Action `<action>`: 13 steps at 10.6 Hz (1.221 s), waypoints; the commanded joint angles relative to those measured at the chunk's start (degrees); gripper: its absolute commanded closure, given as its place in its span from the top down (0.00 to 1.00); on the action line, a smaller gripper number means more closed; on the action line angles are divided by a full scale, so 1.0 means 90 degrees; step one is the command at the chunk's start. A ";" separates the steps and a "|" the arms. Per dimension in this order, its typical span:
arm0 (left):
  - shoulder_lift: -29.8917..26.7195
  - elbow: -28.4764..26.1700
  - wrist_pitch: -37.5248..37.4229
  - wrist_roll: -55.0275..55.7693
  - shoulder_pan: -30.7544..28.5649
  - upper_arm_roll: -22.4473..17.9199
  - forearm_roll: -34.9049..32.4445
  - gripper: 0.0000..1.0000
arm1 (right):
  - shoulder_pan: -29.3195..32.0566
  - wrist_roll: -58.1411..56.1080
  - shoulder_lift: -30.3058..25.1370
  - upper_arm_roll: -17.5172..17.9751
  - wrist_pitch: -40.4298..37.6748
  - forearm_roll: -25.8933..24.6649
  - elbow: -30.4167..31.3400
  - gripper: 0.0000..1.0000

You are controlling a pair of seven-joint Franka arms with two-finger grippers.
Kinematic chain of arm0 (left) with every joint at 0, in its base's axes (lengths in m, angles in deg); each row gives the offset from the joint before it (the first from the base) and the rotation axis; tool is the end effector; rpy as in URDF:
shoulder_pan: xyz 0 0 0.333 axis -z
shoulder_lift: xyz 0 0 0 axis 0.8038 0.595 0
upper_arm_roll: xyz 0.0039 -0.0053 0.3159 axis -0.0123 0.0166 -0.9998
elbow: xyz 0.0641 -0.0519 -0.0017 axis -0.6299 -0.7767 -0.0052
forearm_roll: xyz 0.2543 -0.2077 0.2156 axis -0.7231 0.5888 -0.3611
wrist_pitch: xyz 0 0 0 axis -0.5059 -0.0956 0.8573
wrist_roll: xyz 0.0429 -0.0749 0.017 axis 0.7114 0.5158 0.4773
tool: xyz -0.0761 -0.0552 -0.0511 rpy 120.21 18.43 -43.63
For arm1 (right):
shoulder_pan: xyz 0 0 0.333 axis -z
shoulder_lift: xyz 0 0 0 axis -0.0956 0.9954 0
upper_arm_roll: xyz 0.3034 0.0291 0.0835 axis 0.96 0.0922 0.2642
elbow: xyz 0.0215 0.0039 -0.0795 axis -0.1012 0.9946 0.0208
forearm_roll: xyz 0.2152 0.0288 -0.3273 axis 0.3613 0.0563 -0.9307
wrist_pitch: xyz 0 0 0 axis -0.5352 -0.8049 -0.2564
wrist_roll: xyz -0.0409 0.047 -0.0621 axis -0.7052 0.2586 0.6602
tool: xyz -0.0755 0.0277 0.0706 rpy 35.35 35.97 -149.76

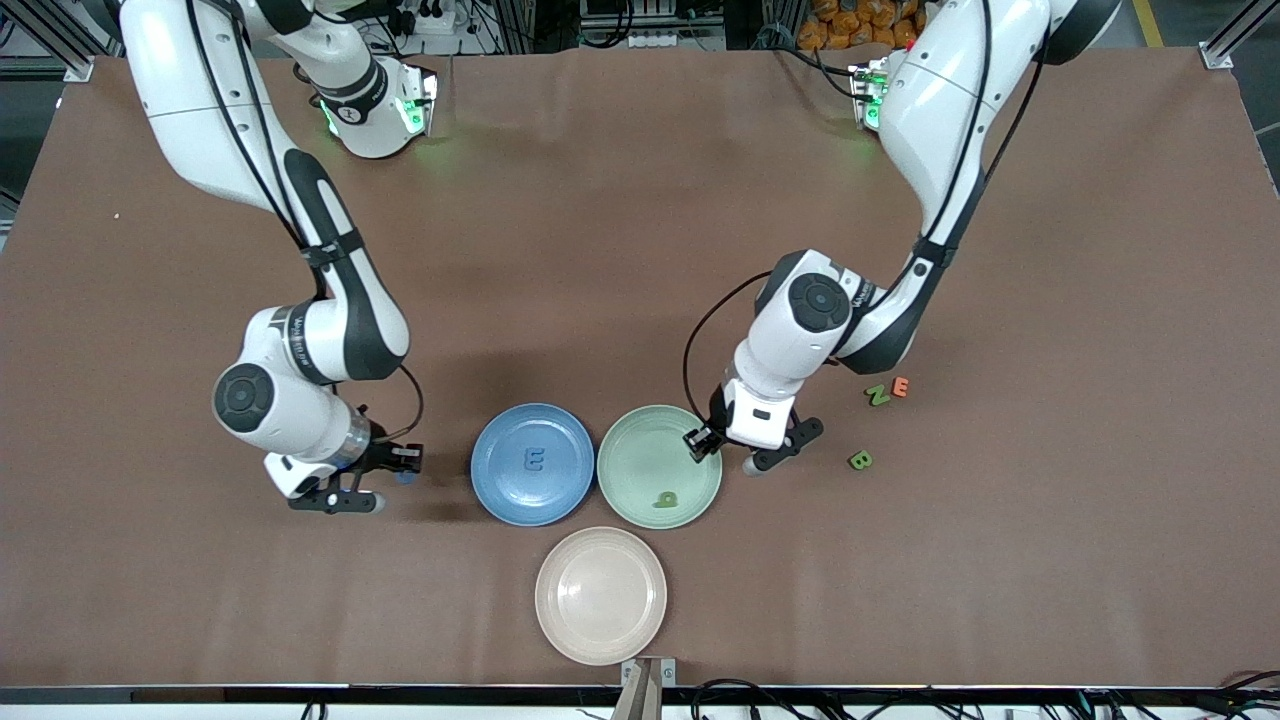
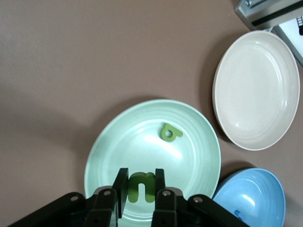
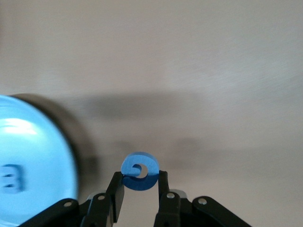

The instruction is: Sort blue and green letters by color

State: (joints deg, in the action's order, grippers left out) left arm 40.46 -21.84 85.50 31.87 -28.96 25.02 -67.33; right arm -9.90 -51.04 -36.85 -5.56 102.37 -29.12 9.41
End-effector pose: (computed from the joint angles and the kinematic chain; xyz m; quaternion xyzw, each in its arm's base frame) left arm 0.6172 -0.4029 0.2636 0.9356 0.2896 0.0820 0.1843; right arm 0.6804 0.1435 0.2396 -0.9977 0.0317 -0.0144 0.0584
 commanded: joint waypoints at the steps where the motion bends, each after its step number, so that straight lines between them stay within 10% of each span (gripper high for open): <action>1: 0.0304 0.0319 0.0043 0.0489 0.1041 -0.0985 -0.0008 0.96 | -0.0047 0.1069 0.0054 0.0596 -0.0064 0.0068 -0.0241 0.03; 8: 0.0159 0.0221 -0.0423 -0.0389 0.0401 -0.1311 -0.0311 1.00 | -0.0956 0.1991 0.0465 0.0627 0.0288 0.0068 -0.0651 0.13; 10: 0.0187 0.0182 -0.0630 -0.0700 0.0138 -0.1311 -0.0311 1.00 | -0.0976 0.2116 0.0455 0.0627 0.0279 0.0068 -0.0652 0.90; 13: 0.0197 0.0035 -0.1253 -0.1420 -0.0175 -0.1301 -0.0311 1.00 | -0.0947 0.1914 0.0406 0.0627 0.0269 -0.0020 -0.0661 1.00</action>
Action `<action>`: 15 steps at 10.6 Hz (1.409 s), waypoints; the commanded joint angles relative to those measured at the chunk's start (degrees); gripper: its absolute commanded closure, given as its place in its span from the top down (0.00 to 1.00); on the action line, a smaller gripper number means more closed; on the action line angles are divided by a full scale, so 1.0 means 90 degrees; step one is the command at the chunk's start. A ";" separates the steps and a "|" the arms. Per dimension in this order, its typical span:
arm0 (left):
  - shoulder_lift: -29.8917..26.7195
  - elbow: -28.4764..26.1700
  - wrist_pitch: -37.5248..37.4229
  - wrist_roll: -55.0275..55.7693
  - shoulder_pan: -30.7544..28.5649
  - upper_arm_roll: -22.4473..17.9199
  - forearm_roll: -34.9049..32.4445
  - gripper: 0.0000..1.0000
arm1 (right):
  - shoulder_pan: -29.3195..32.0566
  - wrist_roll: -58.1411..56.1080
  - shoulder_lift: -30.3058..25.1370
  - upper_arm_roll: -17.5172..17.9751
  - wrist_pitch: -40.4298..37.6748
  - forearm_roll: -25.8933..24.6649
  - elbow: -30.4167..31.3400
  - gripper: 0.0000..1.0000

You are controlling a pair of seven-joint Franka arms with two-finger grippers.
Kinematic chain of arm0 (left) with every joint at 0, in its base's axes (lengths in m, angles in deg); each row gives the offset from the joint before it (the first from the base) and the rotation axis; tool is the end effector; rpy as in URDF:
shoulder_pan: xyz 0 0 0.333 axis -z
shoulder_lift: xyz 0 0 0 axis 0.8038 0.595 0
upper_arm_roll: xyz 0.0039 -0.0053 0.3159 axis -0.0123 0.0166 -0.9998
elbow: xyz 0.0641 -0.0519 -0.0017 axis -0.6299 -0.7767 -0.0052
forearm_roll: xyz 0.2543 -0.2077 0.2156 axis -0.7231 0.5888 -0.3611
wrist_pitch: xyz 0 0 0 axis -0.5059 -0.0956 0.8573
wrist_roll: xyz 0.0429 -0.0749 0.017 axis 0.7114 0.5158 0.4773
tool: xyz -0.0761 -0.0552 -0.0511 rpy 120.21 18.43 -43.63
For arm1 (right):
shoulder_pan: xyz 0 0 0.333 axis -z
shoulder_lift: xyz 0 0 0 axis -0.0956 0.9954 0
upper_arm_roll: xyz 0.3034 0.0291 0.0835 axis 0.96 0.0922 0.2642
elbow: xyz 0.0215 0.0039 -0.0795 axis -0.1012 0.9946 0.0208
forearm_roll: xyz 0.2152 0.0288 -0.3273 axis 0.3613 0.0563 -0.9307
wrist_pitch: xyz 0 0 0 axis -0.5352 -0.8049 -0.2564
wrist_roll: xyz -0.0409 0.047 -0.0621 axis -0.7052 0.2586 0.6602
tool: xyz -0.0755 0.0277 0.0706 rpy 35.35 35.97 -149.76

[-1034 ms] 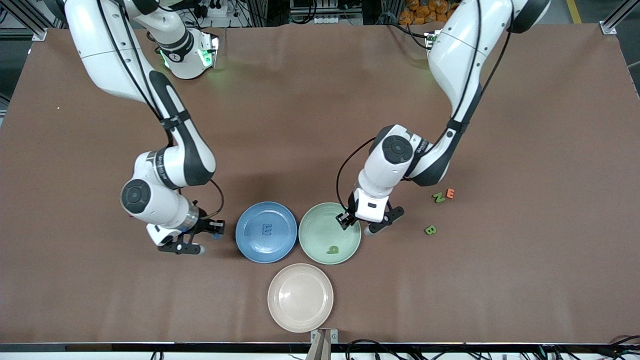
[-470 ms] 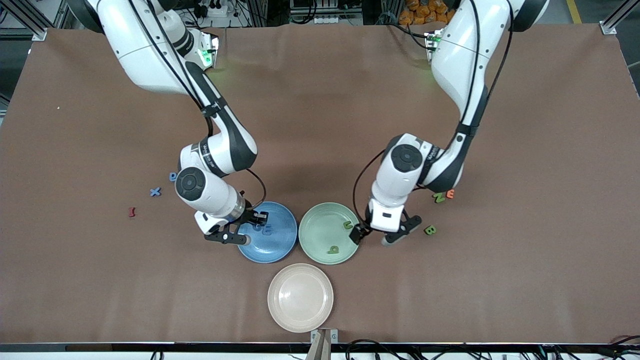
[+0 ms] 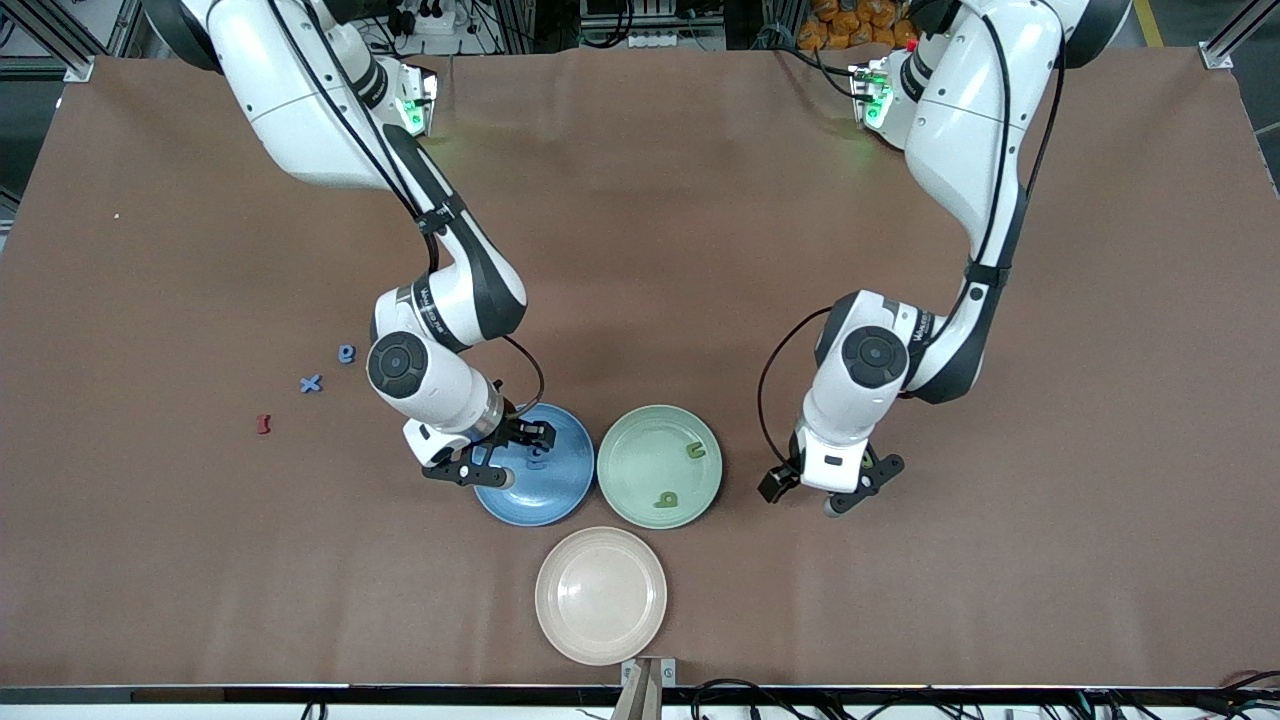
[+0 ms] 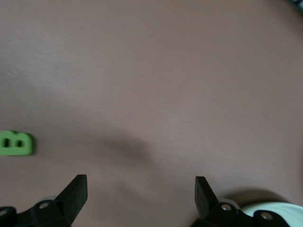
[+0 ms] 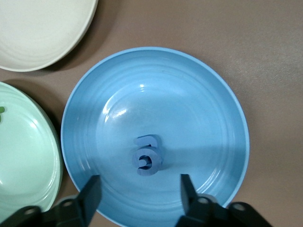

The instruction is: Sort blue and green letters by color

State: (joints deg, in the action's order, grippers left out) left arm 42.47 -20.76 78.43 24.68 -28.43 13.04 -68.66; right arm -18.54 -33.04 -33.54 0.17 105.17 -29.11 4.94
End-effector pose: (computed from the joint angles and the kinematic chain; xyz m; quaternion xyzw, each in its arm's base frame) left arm 0.6664 -0.2956 0.2255 0.9514 0.2831 0.1016 0.0663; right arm 0.6477 0.3073 0.2371 -0.9919 0.0764 -0.0139 0.1007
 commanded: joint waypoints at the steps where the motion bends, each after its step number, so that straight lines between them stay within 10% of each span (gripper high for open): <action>1: -0.0046 -0.0075 -0.0721 -0.0935 -0.0361 0.0030 -0.0163 1.00 | 0.0071 -0.0513 0.0010 -0.0029 -0.0082 -0.0041 -0.0203 1.00; 9: 0.0051 -0.0260 -0.1232 -0.1261 -0.0967 0.0089 0.0634 1.00 | 0.0422 -0.3583 -0.0653 -0.1668 -0.2034 -0.0686 0.0029 1.00; 15: 0.0042 -0.0505 -0.1066 -0.1250 -0.0958 0.0079 0.0804 1.00 | 0.1310 -0.4451 -0.1697 -0.2070 -0.1025 -0.0676 0.1852 1.00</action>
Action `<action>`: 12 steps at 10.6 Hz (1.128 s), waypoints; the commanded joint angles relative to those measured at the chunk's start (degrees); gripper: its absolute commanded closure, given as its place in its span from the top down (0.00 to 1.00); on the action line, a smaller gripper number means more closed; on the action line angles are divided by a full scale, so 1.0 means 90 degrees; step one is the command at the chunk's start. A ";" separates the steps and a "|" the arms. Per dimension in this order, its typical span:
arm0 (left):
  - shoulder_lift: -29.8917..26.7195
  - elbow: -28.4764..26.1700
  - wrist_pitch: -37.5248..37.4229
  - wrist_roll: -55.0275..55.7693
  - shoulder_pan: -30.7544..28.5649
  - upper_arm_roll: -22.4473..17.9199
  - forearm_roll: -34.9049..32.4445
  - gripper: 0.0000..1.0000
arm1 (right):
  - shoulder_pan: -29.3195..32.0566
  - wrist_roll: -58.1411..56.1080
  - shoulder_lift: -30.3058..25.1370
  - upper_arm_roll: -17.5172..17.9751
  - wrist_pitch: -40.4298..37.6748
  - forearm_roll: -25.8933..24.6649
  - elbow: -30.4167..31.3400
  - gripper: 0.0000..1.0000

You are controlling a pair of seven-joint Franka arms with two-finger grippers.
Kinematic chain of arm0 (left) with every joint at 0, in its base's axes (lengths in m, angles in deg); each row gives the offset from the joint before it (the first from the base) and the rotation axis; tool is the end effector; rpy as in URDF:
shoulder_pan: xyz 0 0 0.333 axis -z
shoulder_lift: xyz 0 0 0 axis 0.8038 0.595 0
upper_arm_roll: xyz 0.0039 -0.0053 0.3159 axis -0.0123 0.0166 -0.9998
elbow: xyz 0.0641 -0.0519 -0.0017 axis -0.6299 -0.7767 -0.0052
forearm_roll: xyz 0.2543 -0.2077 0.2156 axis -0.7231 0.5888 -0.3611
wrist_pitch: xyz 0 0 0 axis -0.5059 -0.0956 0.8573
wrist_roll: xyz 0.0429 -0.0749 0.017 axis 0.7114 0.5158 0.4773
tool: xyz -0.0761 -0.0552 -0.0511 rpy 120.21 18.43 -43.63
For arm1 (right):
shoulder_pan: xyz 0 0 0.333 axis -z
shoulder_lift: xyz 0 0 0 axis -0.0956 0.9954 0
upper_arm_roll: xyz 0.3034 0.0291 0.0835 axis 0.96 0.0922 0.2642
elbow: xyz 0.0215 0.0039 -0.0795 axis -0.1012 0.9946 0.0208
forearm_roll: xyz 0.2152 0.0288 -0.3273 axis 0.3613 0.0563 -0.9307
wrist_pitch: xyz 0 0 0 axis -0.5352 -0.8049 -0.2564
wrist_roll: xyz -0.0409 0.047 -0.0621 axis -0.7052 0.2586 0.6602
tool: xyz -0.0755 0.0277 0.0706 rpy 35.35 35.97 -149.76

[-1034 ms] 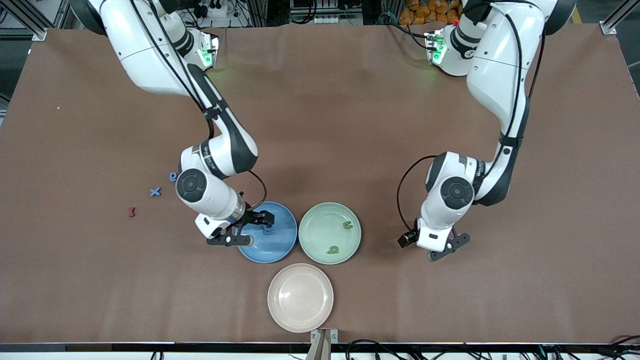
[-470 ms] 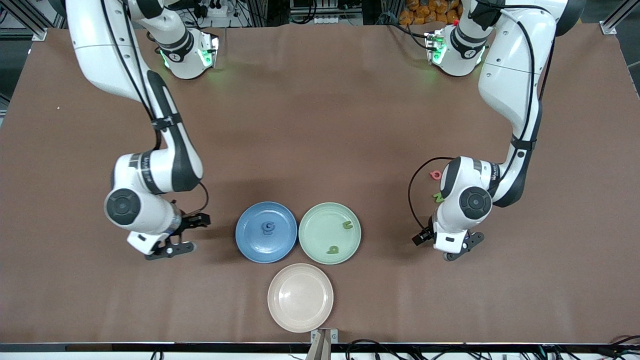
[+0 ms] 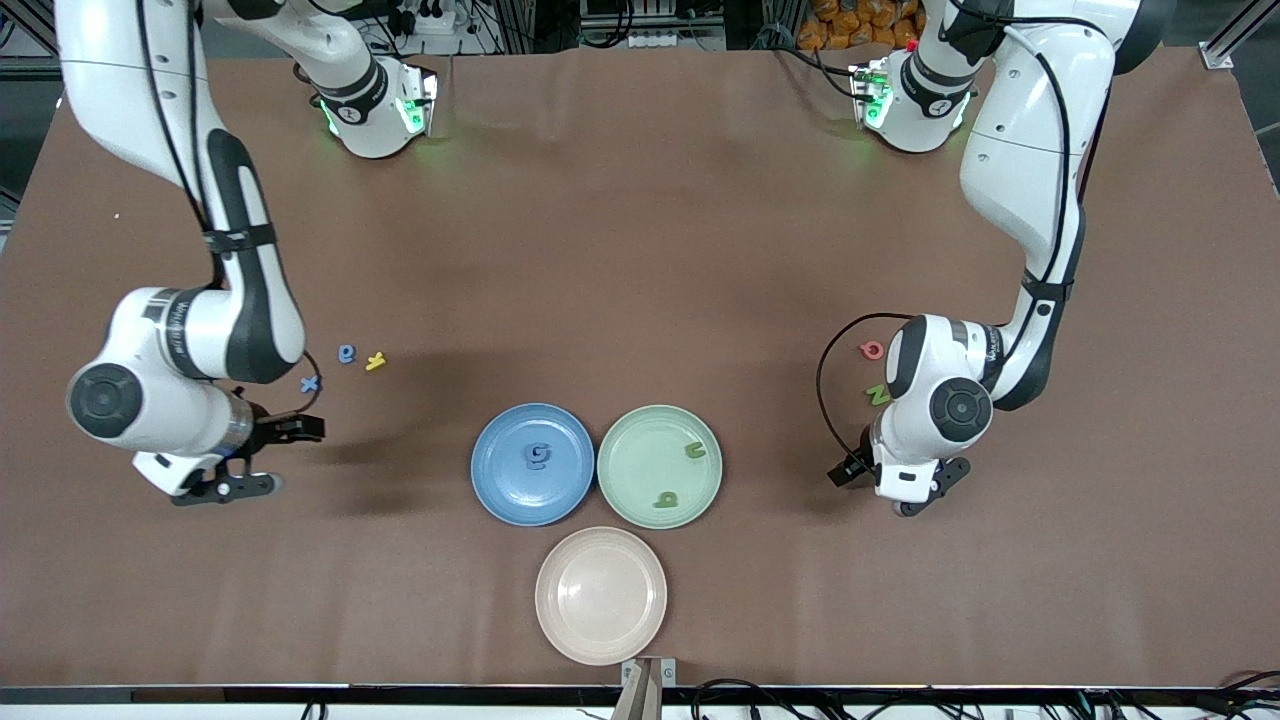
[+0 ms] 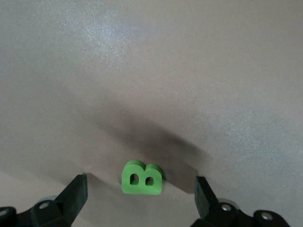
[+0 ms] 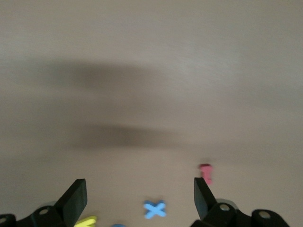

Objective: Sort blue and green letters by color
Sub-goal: 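Grasp the green B with the left gripper while the right gripper withdraws, then reach the right gripper to the blue X and grasp it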

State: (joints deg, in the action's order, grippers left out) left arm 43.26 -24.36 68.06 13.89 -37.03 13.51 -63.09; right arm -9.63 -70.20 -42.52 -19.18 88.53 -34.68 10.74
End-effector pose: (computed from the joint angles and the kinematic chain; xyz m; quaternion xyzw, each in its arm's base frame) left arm 0.6648 -0.1869 0.1706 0.9541 0.2989 -0.0168 0.0117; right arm 0.6705 -0.0037 0.2905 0.9962 0.0648 -0.0504 0.0288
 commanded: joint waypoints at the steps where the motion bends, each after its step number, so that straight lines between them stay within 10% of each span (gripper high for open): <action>1: -0.0046 -0.0124 0.0087 -0.0052 -0.0012 0.0017 0.0165 1.00 | 0.0429 -0.0440 -0.0856 0.0079 0.1390 -0.0057 0.1705 1.00; 10: -0.0075 -0.0114 0.0087 -0.0042 -0.0052 0.0007 0.0116 1.00 | 0.0693 -0.0793 -0.1385 0.0099 0.3326 0.0031 0.3749 1.00; 11: -0.0085 -0.0124 0.0087 -0.0033 -0.0042 0.0007 0.0106 0.40 | 0.0684 -0.0783 -0.1385 0.0099 0.3552 0.0127 0.3906 1.00; 12: -0.0075 -0.0124 0.0077 -0.0023 -0.0032 0.0007 0.0106 0.00 | 0.0684 -0.0783 -0.1385 0.0099 0.3612 0.0254 0.3975 1.00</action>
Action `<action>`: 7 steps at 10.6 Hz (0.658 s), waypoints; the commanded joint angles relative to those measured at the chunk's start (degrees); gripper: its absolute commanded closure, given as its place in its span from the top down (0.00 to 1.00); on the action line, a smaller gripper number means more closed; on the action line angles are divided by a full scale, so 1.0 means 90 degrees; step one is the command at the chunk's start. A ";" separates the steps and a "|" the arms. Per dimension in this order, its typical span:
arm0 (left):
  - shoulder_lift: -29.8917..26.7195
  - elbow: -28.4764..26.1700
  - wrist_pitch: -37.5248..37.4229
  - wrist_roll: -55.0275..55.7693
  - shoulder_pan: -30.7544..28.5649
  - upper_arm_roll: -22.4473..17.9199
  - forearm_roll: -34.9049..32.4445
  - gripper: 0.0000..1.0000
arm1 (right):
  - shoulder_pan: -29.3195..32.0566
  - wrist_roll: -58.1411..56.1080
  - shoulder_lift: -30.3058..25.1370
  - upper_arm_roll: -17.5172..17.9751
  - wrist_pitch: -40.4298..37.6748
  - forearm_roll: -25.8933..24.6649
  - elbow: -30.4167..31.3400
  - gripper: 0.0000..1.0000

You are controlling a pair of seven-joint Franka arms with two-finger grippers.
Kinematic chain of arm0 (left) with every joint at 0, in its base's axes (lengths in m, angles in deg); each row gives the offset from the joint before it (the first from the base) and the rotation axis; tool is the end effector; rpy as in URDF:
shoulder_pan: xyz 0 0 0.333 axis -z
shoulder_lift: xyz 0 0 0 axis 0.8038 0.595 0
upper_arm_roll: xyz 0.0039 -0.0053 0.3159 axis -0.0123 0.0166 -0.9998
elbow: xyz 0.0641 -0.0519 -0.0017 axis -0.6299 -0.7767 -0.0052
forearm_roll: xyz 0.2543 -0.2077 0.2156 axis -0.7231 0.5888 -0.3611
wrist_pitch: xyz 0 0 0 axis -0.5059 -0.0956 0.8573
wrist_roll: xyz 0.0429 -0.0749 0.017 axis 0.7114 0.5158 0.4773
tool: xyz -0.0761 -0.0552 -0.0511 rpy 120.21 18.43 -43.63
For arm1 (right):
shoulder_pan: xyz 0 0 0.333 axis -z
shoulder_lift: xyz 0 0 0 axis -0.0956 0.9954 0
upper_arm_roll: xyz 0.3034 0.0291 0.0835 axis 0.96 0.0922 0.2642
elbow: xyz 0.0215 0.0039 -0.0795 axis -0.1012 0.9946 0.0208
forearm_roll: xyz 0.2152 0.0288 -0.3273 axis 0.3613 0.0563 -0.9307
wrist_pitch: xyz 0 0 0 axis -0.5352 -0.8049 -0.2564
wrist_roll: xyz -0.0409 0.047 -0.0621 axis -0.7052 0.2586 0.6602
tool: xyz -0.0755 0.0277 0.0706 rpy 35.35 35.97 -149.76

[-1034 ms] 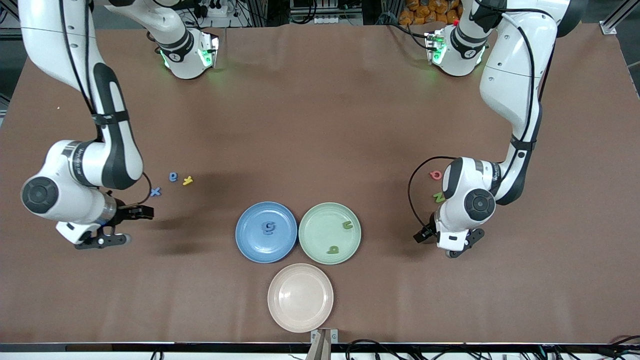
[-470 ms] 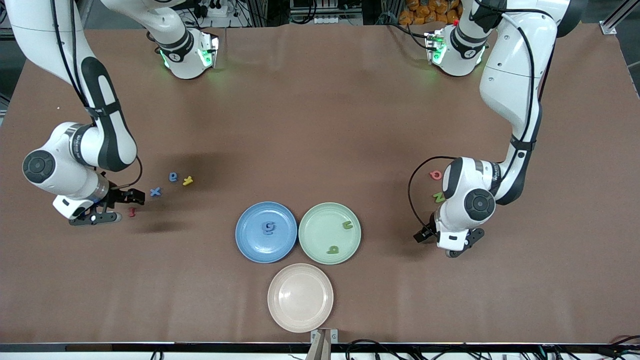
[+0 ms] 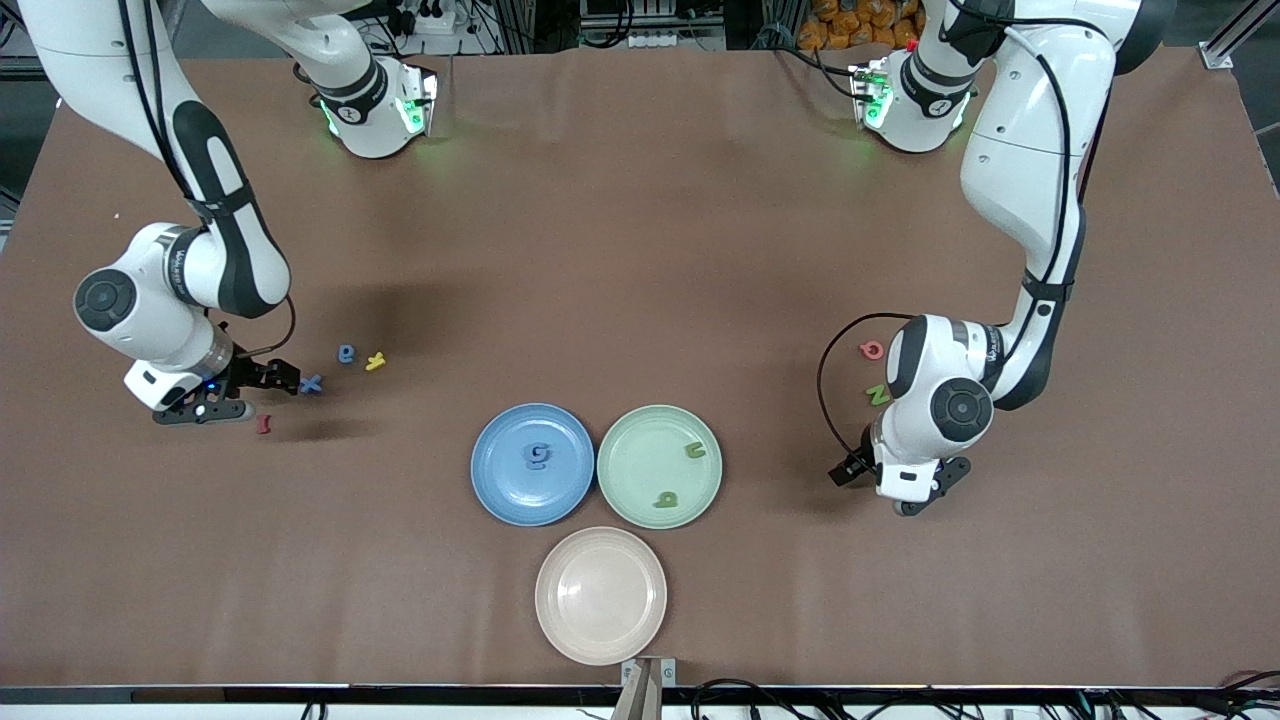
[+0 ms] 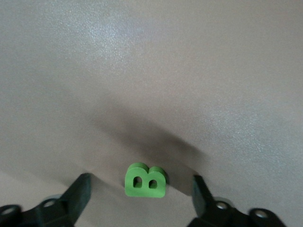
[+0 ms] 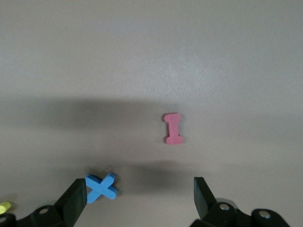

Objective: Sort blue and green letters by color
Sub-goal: 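Reach the right gripper to the blue X and grasp it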

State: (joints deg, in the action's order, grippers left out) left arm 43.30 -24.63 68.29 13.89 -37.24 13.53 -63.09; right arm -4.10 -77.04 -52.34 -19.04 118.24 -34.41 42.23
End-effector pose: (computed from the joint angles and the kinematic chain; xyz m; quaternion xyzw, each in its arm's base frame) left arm 0.6643 -0.1843 0.1686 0.9535 0.3007 -0.0174 0.0113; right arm 0.5533 -0.0839 0.2148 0.9981 0.0509 0.0140 0.0308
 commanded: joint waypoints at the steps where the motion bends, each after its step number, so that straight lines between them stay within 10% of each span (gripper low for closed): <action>1: -0.0079 -0.0095 0.0052 -0.0013 0.0001 0.0005 0.0106 0.00 | 0.0030 -0.0023 -0.0295 0.0084 0.0321 0.0370 0.0536 1.00; 7: -0.0147 -0.0007 0.0052 0.0026 -0.0018 0.0005 0.0126 0.00 | -0.0233 0.0289 -0.0217 0.0103 0.0585 0.0635 0.0741 1.00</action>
State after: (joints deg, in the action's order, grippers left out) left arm 42.44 -24.60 68.04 13.89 -37.25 13.45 -63.09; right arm -4.97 -76.09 -52.35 -18.32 122.35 -29.94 46.62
